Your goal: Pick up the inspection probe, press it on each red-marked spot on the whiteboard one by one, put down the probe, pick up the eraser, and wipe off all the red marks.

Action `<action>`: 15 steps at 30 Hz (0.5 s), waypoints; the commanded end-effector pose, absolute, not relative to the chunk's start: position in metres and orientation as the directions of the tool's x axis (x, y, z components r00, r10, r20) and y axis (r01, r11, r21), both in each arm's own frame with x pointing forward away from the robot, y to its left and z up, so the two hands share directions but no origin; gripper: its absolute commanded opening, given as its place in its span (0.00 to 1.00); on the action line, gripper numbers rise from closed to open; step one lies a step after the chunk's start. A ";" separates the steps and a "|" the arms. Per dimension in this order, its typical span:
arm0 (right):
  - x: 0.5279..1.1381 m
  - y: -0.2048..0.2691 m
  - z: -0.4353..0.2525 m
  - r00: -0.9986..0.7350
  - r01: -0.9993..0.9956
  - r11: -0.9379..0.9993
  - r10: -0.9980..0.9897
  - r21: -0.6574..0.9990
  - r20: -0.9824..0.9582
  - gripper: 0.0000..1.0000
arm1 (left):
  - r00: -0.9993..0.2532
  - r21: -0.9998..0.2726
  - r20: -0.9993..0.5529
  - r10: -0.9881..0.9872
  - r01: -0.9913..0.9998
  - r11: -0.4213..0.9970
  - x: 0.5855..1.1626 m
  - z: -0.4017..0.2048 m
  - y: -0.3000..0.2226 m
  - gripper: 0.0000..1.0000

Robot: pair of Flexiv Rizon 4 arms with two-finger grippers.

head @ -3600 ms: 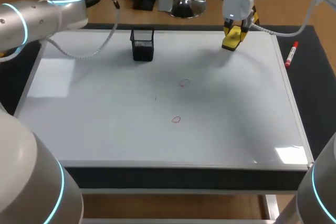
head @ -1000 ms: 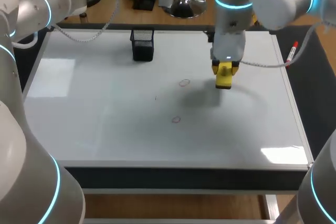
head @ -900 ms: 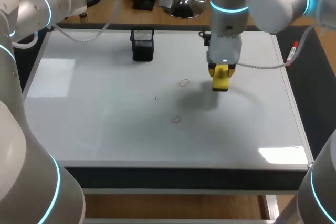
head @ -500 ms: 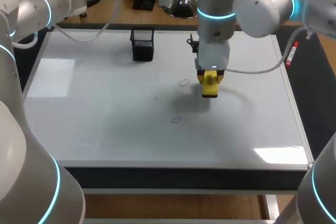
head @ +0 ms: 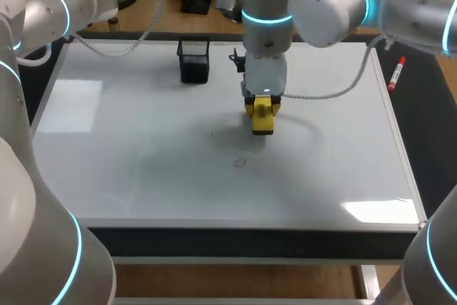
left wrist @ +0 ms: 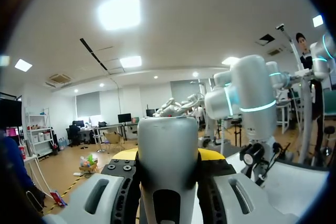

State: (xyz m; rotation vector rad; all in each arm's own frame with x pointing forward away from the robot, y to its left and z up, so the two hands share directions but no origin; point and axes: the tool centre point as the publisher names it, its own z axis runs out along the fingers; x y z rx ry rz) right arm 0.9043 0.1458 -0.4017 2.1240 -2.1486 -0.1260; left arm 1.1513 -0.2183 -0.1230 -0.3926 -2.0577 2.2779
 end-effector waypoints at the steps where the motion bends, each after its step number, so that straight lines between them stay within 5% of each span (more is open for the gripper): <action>1: 0.907 0.153 -0.406 -0.005 -0.989 0.010 -0.999 0.146 0.034 0.00 | -0.961 -0.984 -0.155 0.228 0.130 -0.118 1.158 -0.123 -0.218 0.00; 15: 0.918 0.173 -0.415 0.005 -0.992 -0.006 -1.000 0.123 -0.010 0.00 | -0.961 -0.984 -0.155 0.228 0.130 -0.118 1.158 -0.123 -0.218 0.00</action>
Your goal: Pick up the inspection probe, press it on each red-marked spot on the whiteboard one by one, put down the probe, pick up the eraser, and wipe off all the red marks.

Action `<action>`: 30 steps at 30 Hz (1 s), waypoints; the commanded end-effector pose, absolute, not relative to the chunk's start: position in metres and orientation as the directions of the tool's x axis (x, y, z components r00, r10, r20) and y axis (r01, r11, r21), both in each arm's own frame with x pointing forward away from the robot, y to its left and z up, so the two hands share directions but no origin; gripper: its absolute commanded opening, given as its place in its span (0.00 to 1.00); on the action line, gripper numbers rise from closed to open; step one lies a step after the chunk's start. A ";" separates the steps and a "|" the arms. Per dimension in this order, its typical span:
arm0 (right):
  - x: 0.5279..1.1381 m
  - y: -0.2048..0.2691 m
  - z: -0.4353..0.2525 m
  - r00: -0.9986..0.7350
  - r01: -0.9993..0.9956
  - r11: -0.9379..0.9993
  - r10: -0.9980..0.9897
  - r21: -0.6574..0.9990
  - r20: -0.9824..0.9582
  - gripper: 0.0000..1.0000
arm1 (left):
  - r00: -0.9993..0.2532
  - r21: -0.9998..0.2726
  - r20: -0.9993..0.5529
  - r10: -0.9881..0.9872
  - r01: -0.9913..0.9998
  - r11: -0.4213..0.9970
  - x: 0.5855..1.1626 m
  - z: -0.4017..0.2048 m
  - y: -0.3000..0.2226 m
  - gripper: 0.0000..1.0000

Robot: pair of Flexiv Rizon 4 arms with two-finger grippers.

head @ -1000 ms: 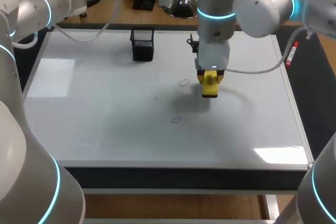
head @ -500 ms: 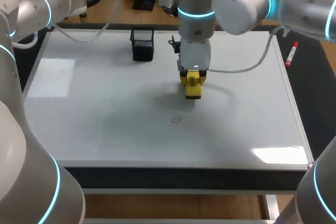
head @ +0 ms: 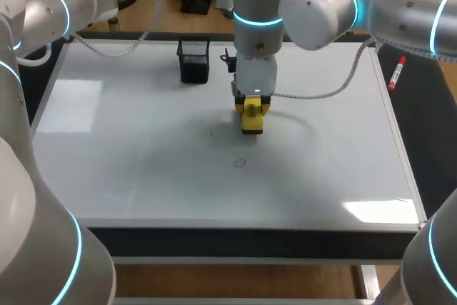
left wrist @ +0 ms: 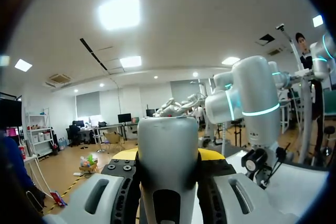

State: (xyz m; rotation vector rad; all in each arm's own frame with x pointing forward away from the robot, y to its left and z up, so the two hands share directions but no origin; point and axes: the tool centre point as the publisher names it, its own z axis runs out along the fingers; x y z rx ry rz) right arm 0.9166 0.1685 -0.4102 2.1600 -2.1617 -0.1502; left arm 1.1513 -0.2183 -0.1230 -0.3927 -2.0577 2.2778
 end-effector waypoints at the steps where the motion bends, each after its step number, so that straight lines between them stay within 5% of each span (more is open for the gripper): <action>1: 0.918 0.174 -0.416 0.008 -0.993 -0.009 -1.000 0.121 -0.011 0.00 | -0.961 -0.984 -0.155 0.228 0.130 -0.118 1.158 -0.123 -0.218 0.00; 30: 0.960 0.141 -0.435 -0.057 -0.995 0.061 -0.998 0.084 0.040 0.00 | -0.961 -0.984 -0.155 0.228 0.130 -0.118 1.158 -0.123 -0.218 0.00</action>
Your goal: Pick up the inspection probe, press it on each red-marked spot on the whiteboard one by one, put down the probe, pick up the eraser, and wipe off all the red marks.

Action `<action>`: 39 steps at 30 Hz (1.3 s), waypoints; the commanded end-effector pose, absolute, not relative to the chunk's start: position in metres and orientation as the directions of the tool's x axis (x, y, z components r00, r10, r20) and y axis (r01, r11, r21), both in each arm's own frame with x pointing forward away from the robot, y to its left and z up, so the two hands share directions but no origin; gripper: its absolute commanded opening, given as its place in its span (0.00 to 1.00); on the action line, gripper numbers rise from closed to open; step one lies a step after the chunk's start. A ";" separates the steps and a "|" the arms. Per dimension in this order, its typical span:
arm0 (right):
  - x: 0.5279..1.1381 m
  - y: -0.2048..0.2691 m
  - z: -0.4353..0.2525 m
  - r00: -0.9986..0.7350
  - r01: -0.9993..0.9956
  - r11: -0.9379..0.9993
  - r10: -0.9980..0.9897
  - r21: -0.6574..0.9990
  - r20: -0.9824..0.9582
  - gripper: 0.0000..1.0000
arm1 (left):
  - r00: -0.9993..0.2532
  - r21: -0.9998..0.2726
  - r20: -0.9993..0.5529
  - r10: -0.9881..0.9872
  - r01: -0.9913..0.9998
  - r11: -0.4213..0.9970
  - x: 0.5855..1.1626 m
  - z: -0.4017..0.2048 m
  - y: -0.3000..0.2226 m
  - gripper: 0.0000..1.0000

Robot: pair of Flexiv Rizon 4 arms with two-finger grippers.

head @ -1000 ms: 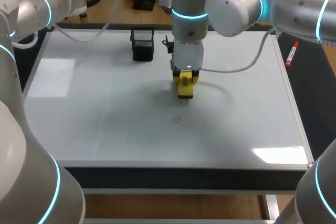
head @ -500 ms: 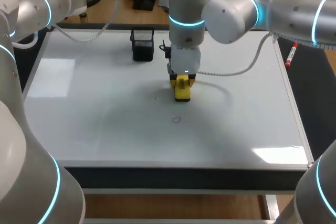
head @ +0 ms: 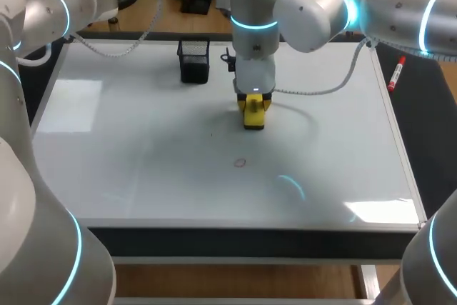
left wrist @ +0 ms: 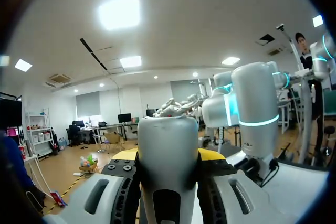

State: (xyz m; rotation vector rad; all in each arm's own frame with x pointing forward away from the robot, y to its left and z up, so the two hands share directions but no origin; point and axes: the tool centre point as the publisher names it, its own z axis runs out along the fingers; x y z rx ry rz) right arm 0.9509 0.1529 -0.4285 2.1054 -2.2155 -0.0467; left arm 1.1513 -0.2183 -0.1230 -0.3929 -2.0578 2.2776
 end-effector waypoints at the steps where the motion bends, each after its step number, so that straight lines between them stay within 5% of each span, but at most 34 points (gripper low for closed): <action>1: 0.962 0.137 -0.435 -0.063 -0.994 0.066 -0.997 0.082 0.041 0.00 | -0.961 -0.984 -0.155 0.228 0.130 -0.118 1.158 -0.123 -0.218 0.00; 39: 1.007 0.070 -0.357 -0.211 -0.977 0.209 -0.976 0.051 -0.057 0.00 | -0.961 -0.984 -0.155 0.228 0.130 -0.118 1.158 -0.123 -0.218 0.00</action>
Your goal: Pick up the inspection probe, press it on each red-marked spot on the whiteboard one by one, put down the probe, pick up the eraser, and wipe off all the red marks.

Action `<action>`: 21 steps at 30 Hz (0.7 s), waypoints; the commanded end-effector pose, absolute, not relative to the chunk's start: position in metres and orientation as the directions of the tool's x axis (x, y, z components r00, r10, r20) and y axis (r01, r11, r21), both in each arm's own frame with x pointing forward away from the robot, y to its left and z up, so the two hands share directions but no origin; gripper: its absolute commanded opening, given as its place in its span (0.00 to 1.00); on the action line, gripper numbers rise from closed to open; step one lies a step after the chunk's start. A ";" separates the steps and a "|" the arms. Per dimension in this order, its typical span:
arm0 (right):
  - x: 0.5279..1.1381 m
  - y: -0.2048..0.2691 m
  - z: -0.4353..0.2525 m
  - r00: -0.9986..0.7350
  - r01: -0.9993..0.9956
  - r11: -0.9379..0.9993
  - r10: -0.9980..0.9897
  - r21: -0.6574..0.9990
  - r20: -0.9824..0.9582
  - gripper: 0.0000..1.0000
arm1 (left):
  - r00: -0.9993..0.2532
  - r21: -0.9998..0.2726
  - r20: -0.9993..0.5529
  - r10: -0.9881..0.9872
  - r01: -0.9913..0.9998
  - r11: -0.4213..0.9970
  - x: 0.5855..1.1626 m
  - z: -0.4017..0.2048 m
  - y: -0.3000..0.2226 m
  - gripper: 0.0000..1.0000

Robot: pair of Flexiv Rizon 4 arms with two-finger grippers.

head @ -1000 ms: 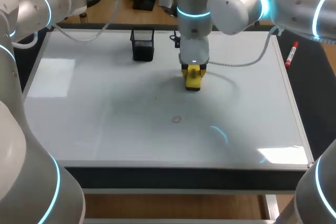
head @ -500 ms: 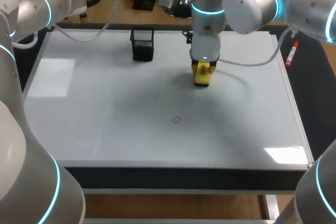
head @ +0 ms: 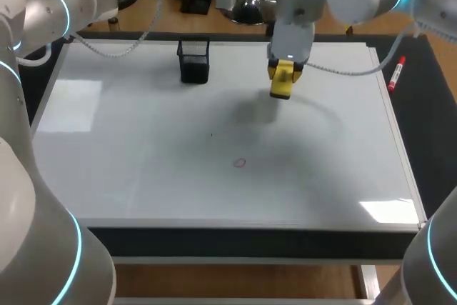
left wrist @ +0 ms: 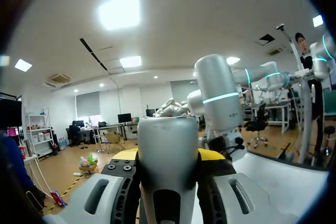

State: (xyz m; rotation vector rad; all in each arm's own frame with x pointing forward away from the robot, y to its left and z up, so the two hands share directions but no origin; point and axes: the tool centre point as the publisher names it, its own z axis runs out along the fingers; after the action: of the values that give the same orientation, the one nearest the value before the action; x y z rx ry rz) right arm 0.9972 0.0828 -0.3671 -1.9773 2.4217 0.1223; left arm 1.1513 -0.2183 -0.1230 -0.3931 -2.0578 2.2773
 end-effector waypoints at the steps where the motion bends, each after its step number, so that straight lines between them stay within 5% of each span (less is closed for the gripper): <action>1: 1.009 0.067 -0.356 -0.217 -0.976 0.214 -0.975 0.050 -0.058 0.00 | -0.961 -0.984 -0.155 0.228 0.130 -0.118 1.158 -0.123 -0.218 0.00; 21: 1.047 -0.015 -0.346 -0.359 -0.933 0.358 -0.933 0.044 -0.031 0.00 | -0.961 -0.984 -0.155 0.228 0.130 -0.118 1.158 -0.123 -0.218 0.00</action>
State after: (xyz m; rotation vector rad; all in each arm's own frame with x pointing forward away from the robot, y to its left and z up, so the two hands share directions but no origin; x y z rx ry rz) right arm 1.0442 -0.0071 -0.3504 -1.7751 2.5864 0.0767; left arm 1.1512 -0.2183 -0.1229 -0.3933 -2.0578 2.2772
